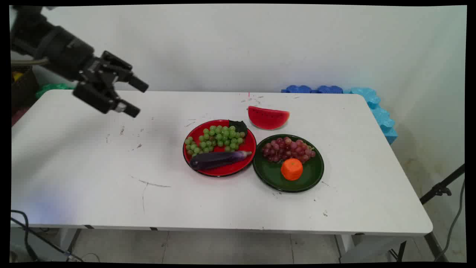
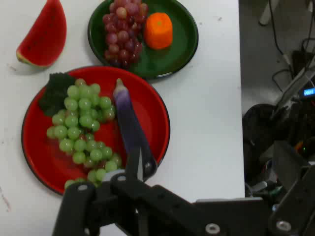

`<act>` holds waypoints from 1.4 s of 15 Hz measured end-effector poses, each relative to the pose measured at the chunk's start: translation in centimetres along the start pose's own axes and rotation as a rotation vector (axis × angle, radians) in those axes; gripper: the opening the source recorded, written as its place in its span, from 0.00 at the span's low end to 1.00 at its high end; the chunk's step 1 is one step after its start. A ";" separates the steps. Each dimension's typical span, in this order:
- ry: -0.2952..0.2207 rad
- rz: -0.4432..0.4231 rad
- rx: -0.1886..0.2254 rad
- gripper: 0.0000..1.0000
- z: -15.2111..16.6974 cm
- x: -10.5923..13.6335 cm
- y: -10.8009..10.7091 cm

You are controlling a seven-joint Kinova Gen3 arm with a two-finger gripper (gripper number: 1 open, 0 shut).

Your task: Pick up the mandarin from the green plate

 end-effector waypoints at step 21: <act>-0.102 -0.050 0.048 1.00 19.7 13.1 2.8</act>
